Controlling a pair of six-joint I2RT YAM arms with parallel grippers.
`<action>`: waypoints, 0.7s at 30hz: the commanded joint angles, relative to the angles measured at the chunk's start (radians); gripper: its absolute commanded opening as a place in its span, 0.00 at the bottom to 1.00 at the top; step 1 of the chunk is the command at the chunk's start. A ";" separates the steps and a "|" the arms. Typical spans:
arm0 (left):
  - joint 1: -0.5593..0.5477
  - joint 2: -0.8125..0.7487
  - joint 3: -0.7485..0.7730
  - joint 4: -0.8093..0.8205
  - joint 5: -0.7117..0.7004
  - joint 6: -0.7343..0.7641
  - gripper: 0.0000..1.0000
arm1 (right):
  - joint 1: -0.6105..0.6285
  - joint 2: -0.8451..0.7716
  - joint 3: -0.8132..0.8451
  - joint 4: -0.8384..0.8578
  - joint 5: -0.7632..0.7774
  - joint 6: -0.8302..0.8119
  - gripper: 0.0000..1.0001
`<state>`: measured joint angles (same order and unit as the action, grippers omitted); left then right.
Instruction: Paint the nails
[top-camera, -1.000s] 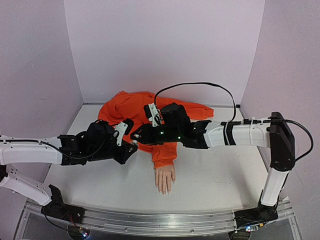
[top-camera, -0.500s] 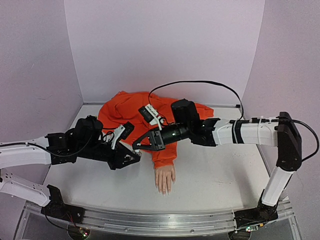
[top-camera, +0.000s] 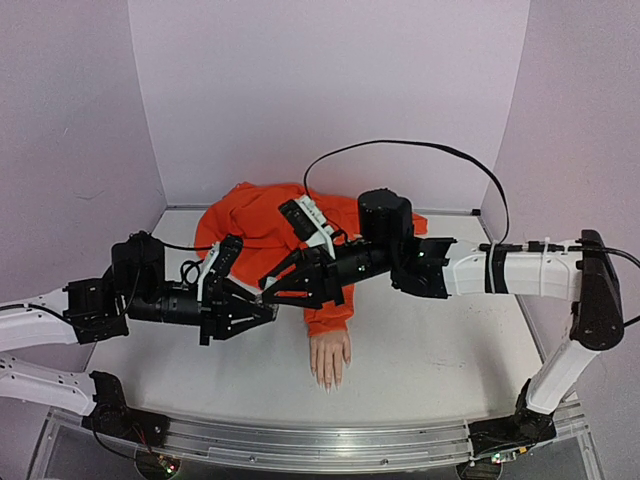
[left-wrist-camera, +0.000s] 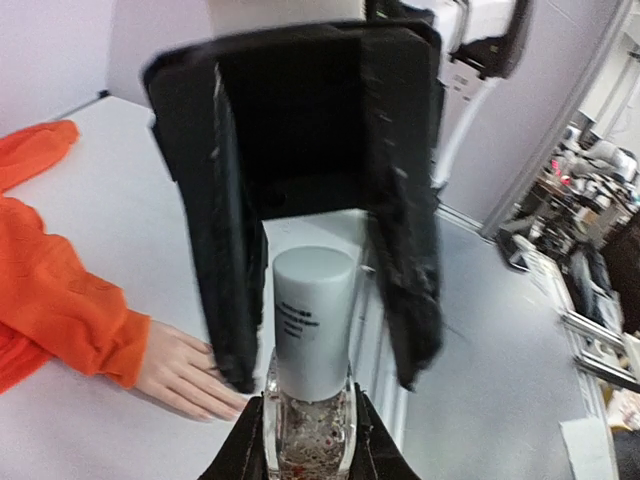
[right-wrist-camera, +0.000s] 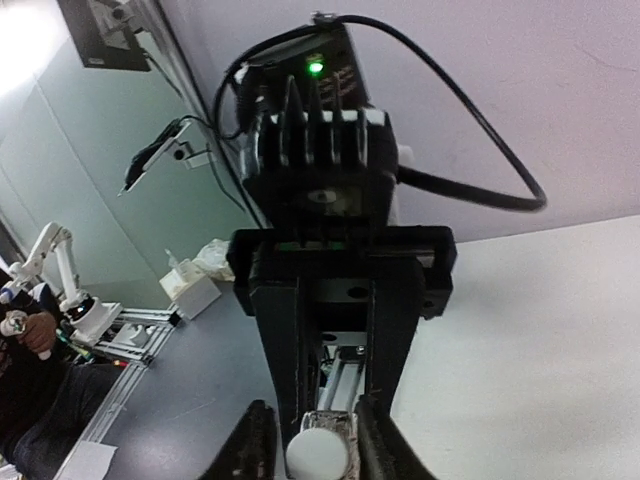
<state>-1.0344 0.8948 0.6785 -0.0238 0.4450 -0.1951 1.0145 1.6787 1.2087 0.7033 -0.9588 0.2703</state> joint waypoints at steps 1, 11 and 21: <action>0.010 0.017 0.010 0.112 -0.363 0.040 0.00 | -0.008 -0.033 -0.008 -0.051 0.261 0.062 0.56; -0.005 0.134 0.007 0.063 -0.838 -0.003 0.00 | 0.004 0.028 0.100 -0.254 0.809 0.347 0.76; -0.015 0.211 0.041 0.033 -0.855 -0.027 0.00 | 0.047 0.194 0.299 -0.327 0.893 0.453 0.61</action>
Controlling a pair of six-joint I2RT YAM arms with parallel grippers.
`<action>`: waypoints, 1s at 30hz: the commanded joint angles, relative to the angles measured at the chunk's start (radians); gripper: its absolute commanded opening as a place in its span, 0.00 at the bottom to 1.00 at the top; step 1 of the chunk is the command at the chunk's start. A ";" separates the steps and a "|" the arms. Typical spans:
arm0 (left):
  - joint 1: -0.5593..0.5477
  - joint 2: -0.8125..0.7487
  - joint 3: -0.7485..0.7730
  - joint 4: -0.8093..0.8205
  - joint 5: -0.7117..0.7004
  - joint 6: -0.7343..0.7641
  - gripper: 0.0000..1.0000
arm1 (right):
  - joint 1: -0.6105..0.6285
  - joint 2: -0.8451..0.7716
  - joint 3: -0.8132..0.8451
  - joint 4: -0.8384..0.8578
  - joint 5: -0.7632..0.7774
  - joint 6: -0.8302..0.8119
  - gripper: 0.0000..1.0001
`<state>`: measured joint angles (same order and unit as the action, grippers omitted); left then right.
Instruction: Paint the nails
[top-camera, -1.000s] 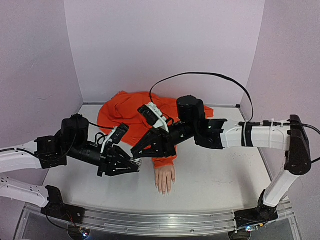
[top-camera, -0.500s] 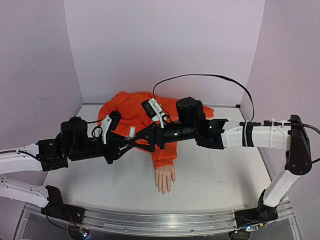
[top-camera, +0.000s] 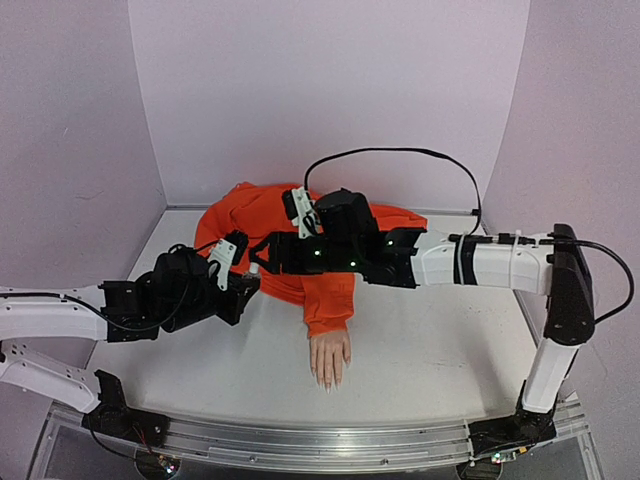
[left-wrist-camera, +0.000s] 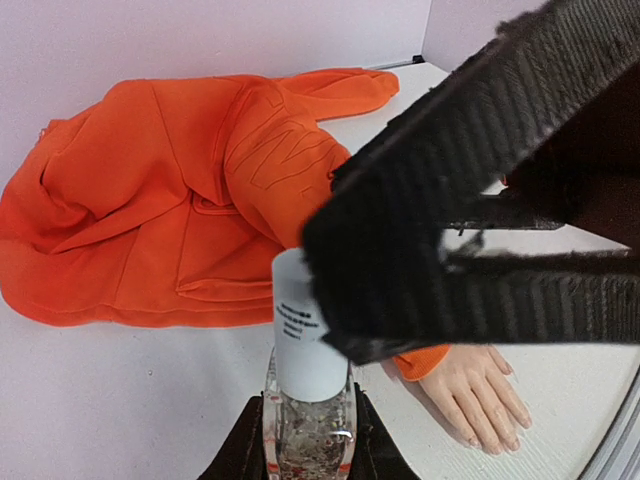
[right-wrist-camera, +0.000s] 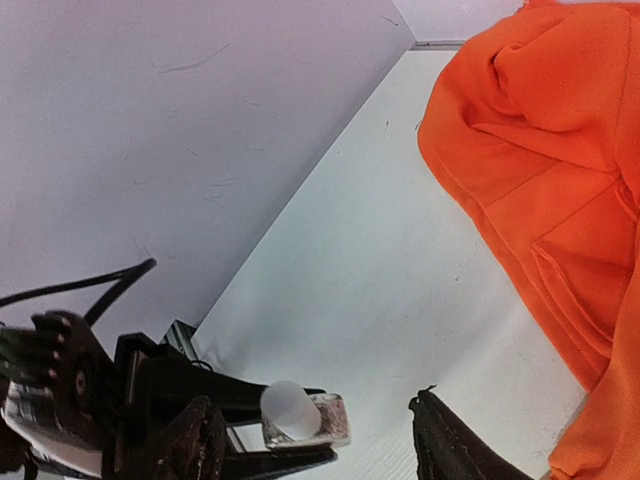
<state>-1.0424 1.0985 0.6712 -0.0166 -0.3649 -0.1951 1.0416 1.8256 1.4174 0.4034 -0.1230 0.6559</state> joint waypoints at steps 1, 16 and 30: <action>-0.007 0.010 0.050 0.024 -0.047 -0.033 0.00 | 0.023 0.058 0.102 -0.030 0.057 0.070 0.57; -0.007 -0.014 0.082 0.023 0.169 -0.082 0.00 | 0.012 0.017 0.034 0.024 -0.072 -0.071 0.02; -0.007 -0.217 0.053 0.179 1.130 -0.014 0.00 | 0.006 -0.158 -0.195 0.177 -1.084 -0.447 0.00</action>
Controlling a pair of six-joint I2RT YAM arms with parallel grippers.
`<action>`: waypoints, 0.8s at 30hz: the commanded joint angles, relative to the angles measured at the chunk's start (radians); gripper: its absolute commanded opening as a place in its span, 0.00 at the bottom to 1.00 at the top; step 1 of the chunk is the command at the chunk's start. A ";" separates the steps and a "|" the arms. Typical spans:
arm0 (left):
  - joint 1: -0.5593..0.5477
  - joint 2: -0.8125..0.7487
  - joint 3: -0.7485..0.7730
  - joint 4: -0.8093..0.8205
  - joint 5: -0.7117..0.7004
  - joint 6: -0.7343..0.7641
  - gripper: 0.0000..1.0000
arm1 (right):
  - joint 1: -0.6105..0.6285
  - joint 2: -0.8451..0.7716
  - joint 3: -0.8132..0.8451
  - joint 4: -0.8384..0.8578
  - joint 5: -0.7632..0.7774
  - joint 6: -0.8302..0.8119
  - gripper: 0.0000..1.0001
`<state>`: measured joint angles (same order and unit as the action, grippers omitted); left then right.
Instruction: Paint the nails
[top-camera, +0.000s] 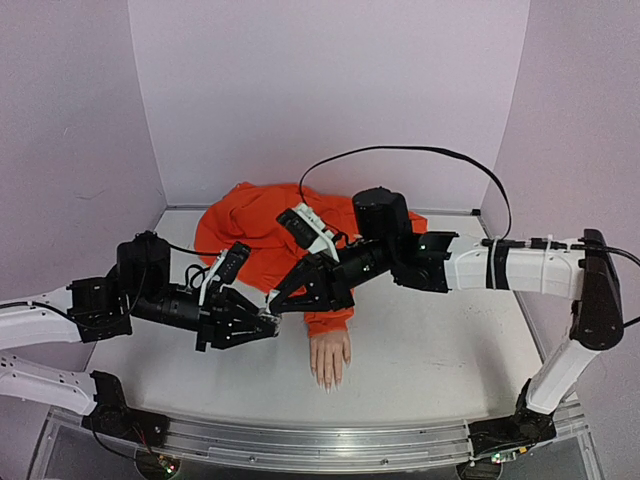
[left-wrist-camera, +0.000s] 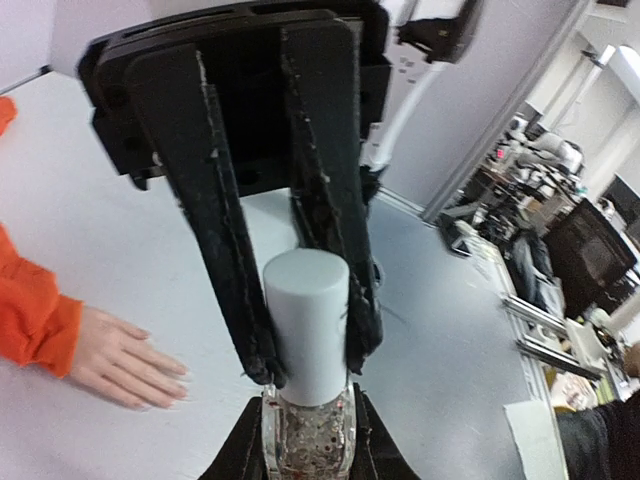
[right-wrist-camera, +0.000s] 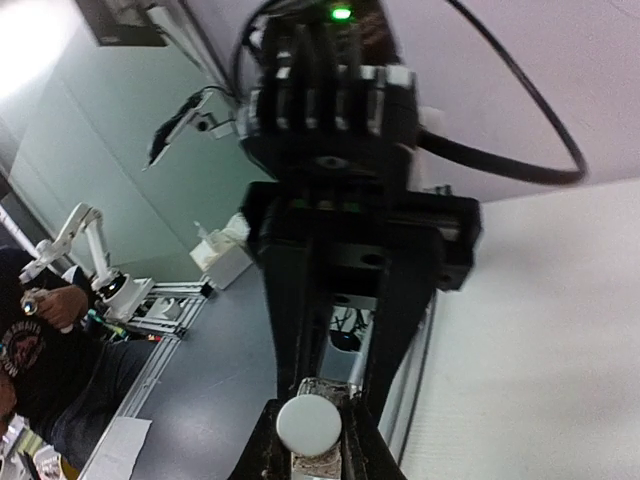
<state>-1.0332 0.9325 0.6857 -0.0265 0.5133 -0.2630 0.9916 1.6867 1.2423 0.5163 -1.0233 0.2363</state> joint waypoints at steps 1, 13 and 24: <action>-0.016 -0.054 0.032 0.189 0.192 0.060 0.00 | 0.055 -0.024 -0.019 0.068 -0.153 -0.020 0.00; -0.021 0.050 -0.009 0.144 -0.673 0.092 0.00 | 0.051 -0.126 -0.018 -0.038 0.686 0.066 0.64; -0.025 0.143 0.023 0.139 -0.879 0.109 0.00 | 0.087 0.018 0.155 -0.124 1.035 0.338 0.71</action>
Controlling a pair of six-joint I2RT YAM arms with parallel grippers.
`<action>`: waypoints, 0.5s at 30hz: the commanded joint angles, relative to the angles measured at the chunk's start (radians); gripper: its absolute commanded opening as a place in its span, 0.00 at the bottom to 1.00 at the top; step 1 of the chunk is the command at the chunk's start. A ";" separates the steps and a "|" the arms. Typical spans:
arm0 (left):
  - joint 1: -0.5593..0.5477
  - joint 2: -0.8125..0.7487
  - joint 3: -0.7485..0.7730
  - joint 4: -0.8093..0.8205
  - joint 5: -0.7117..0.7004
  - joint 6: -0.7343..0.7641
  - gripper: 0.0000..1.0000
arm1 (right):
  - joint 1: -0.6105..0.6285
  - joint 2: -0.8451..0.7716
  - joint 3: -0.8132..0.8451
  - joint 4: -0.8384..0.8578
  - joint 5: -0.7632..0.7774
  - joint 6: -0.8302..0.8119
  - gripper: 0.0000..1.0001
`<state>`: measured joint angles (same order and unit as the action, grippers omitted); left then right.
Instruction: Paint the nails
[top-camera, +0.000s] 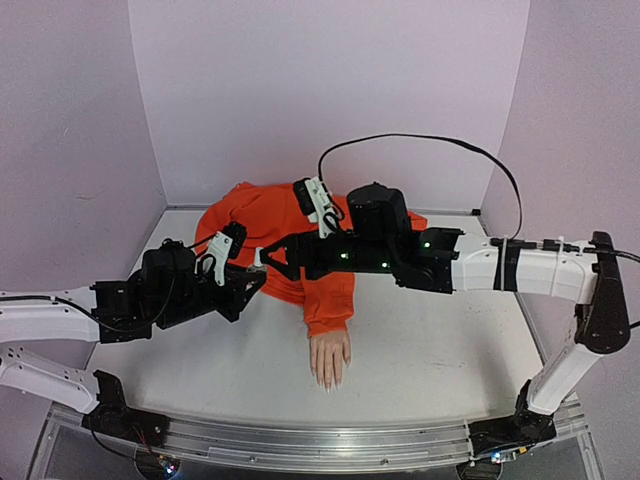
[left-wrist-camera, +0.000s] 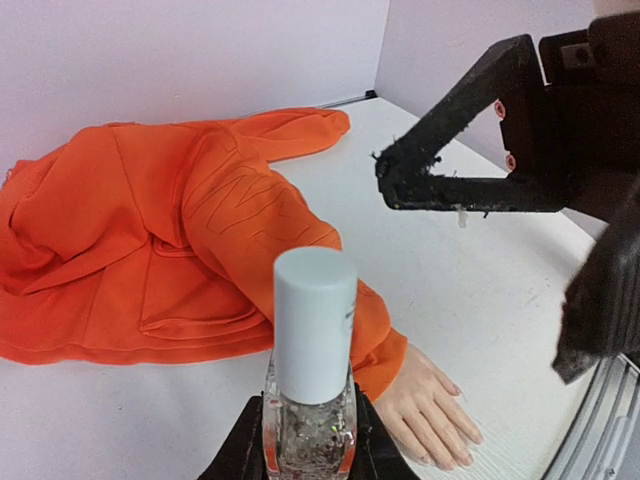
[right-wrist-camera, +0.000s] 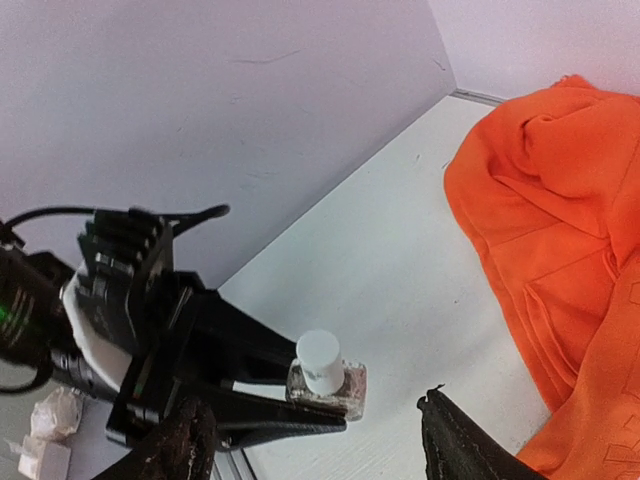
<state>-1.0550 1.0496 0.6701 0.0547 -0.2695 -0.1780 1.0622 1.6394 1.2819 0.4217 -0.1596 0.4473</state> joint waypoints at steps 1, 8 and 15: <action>-0.003 0.033 0.043 0.057 -0.102 0.024 0.00 | 0.017 0.089 0.143 -0.053 0.196 0.151 0.71; -0.003 0.062 0.060 0.053 -0.113 0.012 0.00 | 0.017 0.185 0.233 -0.095 0.232 0.205 0.54; -0.004 0.058 0.064 0.049 -0.114 0.002 0.00 | 0.017 0.218 0.246 -0.098 0.182 0.226 0.43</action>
<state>-1.0550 1.1198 0.6746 0.0471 -0.3565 -0.1726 1.0763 1.8423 1.4746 0.3191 0.0246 0.6483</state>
